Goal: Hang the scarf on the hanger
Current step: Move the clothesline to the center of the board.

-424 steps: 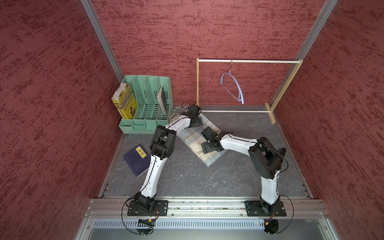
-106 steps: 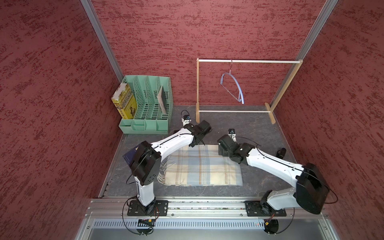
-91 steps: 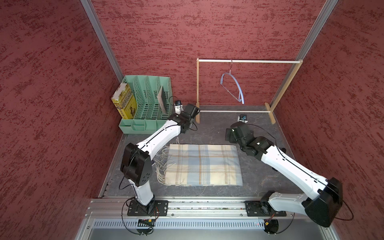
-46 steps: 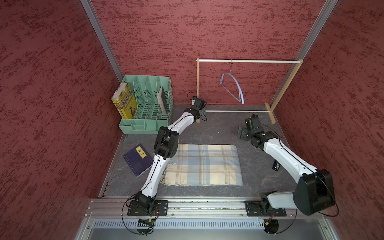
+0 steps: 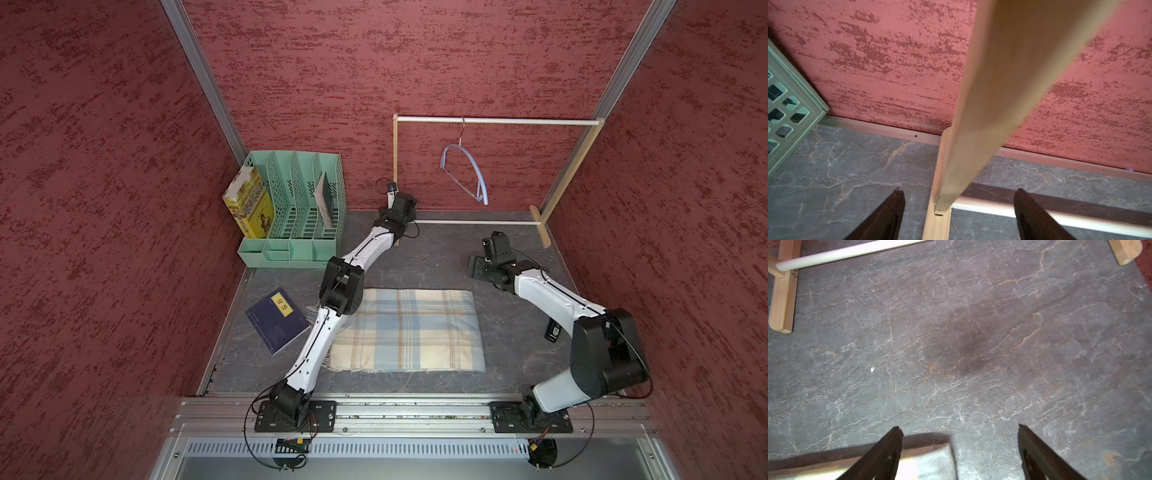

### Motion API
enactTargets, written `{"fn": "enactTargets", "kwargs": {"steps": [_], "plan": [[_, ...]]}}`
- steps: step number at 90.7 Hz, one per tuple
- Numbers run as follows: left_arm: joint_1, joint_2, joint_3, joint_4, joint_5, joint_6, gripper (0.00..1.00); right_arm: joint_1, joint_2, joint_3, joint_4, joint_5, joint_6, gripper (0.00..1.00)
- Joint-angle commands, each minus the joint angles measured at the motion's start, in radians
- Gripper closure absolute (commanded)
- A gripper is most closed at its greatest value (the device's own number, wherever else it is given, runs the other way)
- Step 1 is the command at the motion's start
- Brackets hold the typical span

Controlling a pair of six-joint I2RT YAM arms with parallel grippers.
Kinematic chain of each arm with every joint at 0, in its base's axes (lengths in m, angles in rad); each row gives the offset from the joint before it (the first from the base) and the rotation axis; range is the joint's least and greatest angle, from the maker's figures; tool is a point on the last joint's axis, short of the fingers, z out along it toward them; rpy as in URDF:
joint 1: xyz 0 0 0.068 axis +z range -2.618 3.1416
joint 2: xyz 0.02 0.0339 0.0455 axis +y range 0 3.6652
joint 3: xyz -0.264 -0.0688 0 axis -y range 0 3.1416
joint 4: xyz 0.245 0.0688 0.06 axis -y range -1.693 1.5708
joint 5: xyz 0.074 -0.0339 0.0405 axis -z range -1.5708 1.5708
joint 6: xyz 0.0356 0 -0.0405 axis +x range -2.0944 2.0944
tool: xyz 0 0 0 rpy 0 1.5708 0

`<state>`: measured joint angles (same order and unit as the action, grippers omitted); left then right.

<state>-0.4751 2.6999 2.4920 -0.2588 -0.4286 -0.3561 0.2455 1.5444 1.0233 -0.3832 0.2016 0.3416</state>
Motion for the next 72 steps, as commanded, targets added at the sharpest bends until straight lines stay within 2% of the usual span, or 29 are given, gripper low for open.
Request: {"fn": "enactTargets", "kwargs": {"steps": [1,12,33,46,72], "plan": [[0.019,0.059,0.052,0.051,0.000,-0.002,0.34,-0.005,0.015,-0.009,0.054,-0.031,-0.023,0.13],[0.024,0.073,0.053,0.081,-0.003,-0.001,0.60,-0.005,0.033,-0.010,0.067,-0.045,-0.032,0.17],[0.029,0.079,0.047,0.087,-0.014,0.001,1.00,-0.006,0.049,-0.014,0.082,-0.064,-0.035,0.21],[0.029,0.034,-0.018,0.074,-0.019,0.020,1.00,-0.005,0.047,-0.019,0.087,-0.073,-0.032,0.21],[0.050,-0.208,-0.409,0.110,-0.039,0.019,1.00,-0.006,0.027,-0.025,0.081,-0.106,-0.020,0.21]]}}
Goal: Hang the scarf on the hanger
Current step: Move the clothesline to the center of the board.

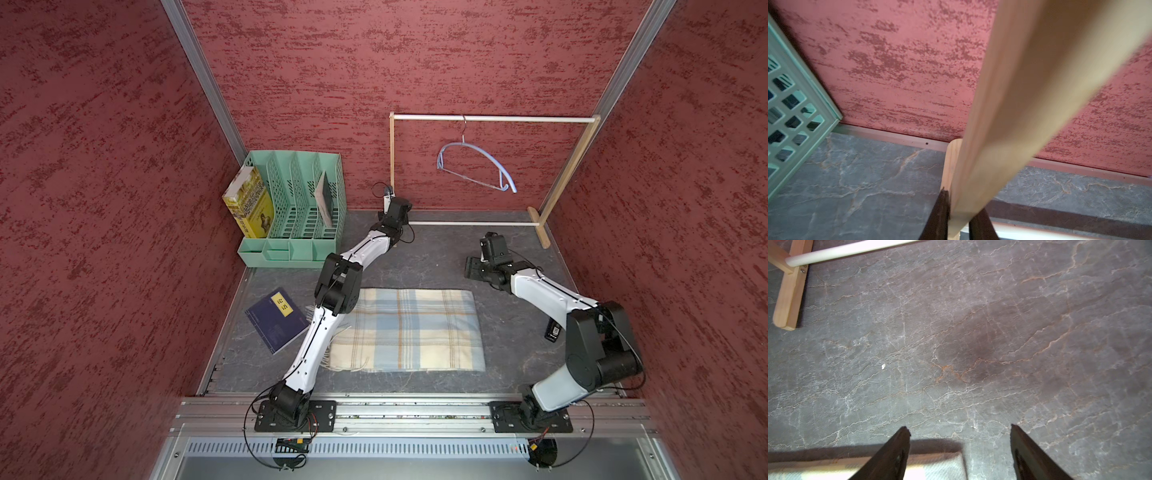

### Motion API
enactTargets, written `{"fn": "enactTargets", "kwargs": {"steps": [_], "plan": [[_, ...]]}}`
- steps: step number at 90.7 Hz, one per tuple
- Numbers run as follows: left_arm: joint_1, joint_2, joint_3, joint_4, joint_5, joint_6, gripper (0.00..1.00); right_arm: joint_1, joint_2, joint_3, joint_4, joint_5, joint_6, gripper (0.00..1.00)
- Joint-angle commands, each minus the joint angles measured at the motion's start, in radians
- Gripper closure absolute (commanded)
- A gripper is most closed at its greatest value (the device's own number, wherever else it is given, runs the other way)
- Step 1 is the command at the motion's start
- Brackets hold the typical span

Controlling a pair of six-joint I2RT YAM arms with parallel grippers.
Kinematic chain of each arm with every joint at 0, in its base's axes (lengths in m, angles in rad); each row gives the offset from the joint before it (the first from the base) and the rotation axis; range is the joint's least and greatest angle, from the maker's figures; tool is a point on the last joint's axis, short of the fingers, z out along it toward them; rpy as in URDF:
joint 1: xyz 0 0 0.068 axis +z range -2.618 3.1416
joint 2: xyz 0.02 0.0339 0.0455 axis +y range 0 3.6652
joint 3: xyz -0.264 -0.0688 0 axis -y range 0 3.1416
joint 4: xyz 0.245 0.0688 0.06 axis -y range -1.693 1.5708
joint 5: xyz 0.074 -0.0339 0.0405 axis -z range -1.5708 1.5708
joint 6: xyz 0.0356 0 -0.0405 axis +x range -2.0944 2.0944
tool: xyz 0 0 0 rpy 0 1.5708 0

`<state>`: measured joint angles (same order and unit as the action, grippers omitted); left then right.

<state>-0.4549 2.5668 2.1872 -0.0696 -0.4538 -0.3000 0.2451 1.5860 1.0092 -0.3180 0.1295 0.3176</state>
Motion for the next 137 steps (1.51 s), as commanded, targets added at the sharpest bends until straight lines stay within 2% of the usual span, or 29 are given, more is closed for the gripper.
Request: {"fn": "enactTargets", "kwargs": {"steps": [1,24,43,54,58,62,65,68,70,80,96,115,137], "plan": [[0.032,-0.084,-0.119,-0.078,-0.015,-0.037,1.00,-0.006,-0.017,-0.011,0.016,-0.036,0.006,0.21],[0.060,-0.218,-0.337,-0.041,-0.036,0.036,1.00,-0.004,-0.067,-0.041,0.004,-0.059,0.023,0.22],[0.087,-0.266,-0.426,-0.013,0.007,0.083,1.00,-0.002,-0.122,-0.067,-0.014,-0.051,0.050,0.21],[0.097,-0.275,-0.429,-0.033,0.010,0.105,1.00,-0.001,-0.125,-0.058,-0.034,0.008,0.063,0.15],[0.097,-0.272,-0.424,-0.041,0.008,0.110,0.91,-0.003,-0.122,-0.043,-0.055,0.038,0.063,0.12],[0.096,-0.267,-0.417,-0.057,0.004,0.113,0.73,-0.003,-0.110,-0.025,-0.068,0.069,0.059,0.10],[0.095,-0.261,-0.410,-0.068,-0.008,0.114,0.57,-0.004,-0.100,-0.009,-0.079,0.090,0.054,0.08],[0.095,-0.255,-0.400,-0.082,-0.023,0.112,0.32,-0.005,-0.086,0.009,-0.087,0.108,0.049,0.07],[0.094,-0.253,-0.394,-0.090,-0.028,0.112,0.23,-0.007,-0.074,0.021,-0.091,0.121,0.045,0.07],[0.095,-0.246,-0.379,-0.102,-0.045,0.121,0.01,-0.027,-0.029,0.086,-0.117,0.165,0.030,0.06],[0.094,-0.255,-0.386,-0.102,-0.036,0.129,0.00,-0.103,0.038,0.169,-0.155,0.164,0.033,0.06],[0.063,-0.329,-0.465,-0.060,-0.017,0.175,0.00,-0.210,0.088,0.232,-0.205,0.162,0.033,0.05],[0.022,-0.410,-0.533,-0.090,0.018,0.199,0.00,-0.372,0.185,0.351,-0.269,0.081,0.028,0.07]]}}
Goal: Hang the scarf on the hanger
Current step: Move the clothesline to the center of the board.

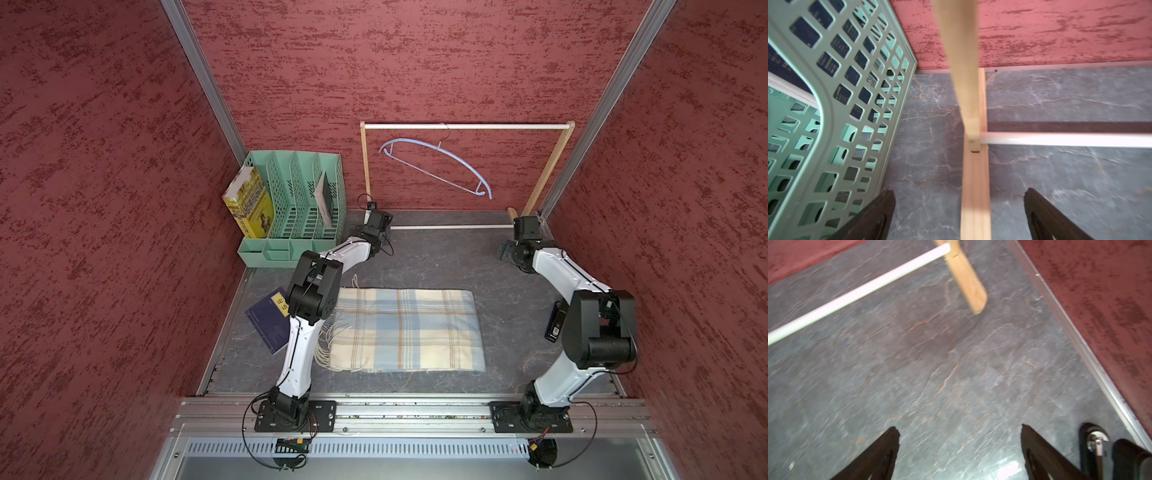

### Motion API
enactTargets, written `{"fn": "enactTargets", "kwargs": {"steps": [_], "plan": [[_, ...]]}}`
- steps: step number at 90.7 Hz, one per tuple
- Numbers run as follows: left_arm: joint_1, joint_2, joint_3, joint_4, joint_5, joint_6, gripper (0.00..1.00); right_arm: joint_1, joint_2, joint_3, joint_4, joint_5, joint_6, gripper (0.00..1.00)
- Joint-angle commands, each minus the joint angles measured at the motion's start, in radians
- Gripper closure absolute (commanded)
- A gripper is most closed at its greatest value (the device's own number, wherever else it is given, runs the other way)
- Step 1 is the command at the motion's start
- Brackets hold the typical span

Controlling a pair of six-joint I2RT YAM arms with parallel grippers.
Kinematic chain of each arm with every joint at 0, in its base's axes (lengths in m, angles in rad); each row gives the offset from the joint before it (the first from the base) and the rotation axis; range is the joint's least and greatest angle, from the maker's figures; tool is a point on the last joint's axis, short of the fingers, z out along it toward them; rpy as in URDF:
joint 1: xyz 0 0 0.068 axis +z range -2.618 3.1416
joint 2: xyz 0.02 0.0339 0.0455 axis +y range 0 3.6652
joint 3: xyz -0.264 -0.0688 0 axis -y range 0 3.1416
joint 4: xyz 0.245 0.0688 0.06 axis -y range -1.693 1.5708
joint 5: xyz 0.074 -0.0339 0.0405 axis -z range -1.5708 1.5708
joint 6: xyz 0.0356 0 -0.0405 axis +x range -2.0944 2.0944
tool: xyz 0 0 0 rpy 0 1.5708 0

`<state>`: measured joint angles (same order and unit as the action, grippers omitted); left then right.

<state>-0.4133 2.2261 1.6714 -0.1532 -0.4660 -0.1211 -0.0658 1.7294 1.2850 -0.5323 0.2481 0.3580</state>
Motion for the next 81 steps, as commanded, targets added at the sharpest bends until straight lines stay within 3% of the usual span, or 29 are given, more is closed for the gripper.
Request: {"fn": "enactTargets", "kwargs": {"steps": [1,33,81], "plan": [[-0.021,-0.072,-0.019,-0.009,0.033,0.019,0.00,-0.067,0.049,0.084,-0.060,-0.044,-0.013,0.07],[-0.054,-0.125,-0.022,-0.097,0.034,-0.009,0.00,-0.148,0.317,0.399,-0.156,-0.172,-0.052,0.17],[-0.135,-0.177,-0.018,-0.232,0.013,-0.079,0.00,-0.184,0.671,0.777,-0.319,-0.245,-0.076,0.28]]}}
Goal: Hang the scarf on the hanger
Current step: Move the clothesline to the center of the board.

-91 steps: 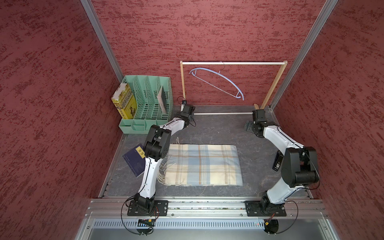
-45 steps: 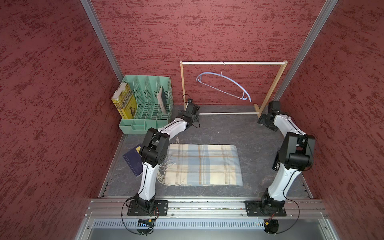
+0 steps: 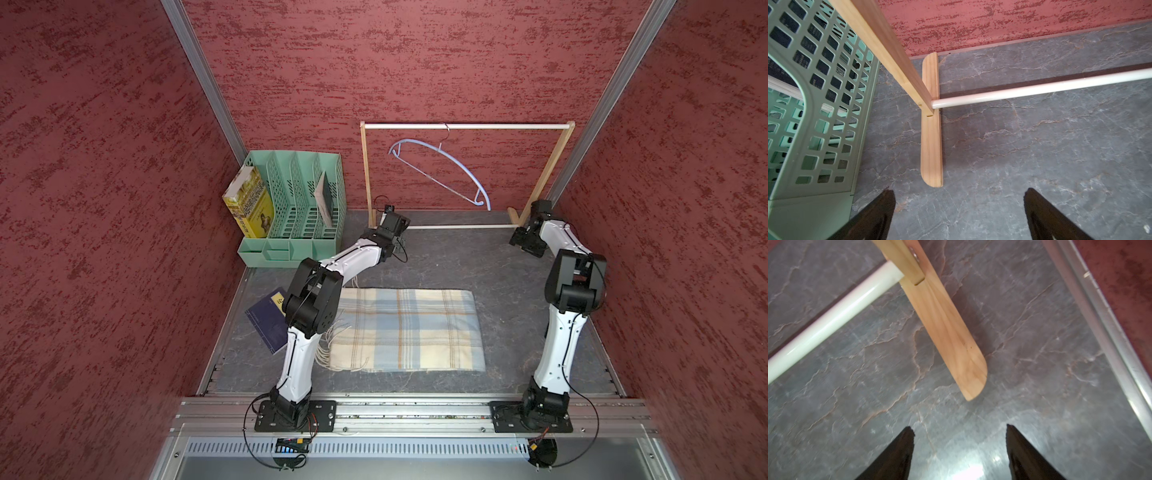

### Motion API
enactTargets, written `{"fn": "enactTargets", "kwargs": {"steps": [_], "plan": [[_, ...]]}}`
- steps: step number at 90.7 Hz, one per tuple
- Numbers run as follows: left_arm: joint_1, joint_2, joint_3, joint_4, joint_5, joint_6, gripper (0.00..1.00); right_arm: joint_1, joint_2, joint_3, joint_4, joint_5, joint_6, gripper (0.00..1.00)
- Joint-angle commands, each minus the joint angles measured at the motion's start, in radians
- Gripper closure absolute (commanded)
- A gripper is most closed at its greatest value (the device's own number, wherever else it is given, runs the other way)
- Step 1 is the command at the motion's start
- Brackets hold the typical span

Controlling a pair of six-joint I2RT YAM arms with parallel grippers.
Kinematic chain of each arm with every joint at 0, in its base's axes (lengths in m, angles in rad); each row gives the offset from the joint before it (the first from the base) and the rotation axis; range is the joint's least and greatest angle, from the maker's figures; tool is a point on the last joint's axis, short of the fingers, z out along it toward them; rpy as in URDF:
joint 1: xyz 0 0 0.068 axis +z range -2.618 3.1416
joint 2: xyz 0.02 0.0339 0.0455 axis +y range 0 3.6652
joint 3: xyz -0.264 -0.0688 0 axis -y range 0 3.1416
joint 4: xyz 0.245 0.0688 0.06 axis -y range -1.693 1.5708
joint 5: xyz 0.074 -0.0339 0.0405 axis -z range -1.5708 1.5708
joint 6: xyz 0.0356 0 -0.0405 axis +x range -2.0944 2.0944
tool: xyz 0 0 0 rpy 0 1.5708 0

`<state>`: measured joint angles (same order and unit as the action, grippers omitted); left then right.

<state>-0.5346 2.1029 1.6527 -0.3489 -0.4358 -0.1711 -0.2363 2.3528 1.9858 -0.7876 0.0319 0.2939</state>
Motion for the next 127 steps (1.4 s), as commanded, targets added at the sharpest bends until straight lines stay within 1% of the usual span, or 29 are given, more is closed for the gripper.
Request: {"fn": "enactTargets", "kwargs": {"steps": [1,28,47,54,61,68,72,89,100,116,127], "plan": [[-0.013,-0.054,0.001,-0.037,-0.017,-0.030,0.00,-0.015,0.055,0.085,-0.067,-0.029,-0.013,0.28],[-0.024,-0.058,-0.014,-0.046,-0.033,-0.038,0.00,-0.029,0.222,0.357,-0.175,-0.026,-0.034,0.28],[-0.029,-0.053,-0.012,-0.053,-0.054,-0.043,0.00,-0.035,0.296,0.479,-0.231,-0.077,-0.049,0.27],[-0.034,-0.050,-0.012,-0.054,-0.058,-0.044,0.00,-0.035,0.300,0.483,-0.238,-0.089,-0.056,0.33],[-0.039,-0.046,-0.010,-0.054,-0.060,-0.048,0.00,-0.036,0.301,0.476,-0.254,-0.090,-0.064,0.45],[-0.046,-0.042,-0.010,-0.052,-0.062,-0.050,0.00,-0.036,0.294,0.443,-0.257,-0.101,-0.065,0.62],[-0.050,-0.040,-0.010,-0.053,-0.062,-0.050,0.00,-0.036,0.287,0.411,-0.250,-0.108,-0.062,0.69],[-0.066,-0.046,-0.025,-0.052,-0.070,-0.046,0.00,-0.034,0.196,0.196,-0.157,-0.130,-0.042,0.83],[-0.071,-0.060,-0.045,-0.042,-0.069,-0.046,0.00,-0.024,0.102,0.053,-0.088,-0.143,-0.019,0.85],[-0.083,-0.087,-0.077,-0.032,-0.082,-0.044,0.00,0.007,-0.016,-0.085,-0.066,-0.117,-0.011,0.85],[-0.088,-0.111,-0.110,-0.015,-0.076,-0.049,0.00,0.036,-0.128,-0.244,-0.003,-0.110,0.010,0.84]]}}
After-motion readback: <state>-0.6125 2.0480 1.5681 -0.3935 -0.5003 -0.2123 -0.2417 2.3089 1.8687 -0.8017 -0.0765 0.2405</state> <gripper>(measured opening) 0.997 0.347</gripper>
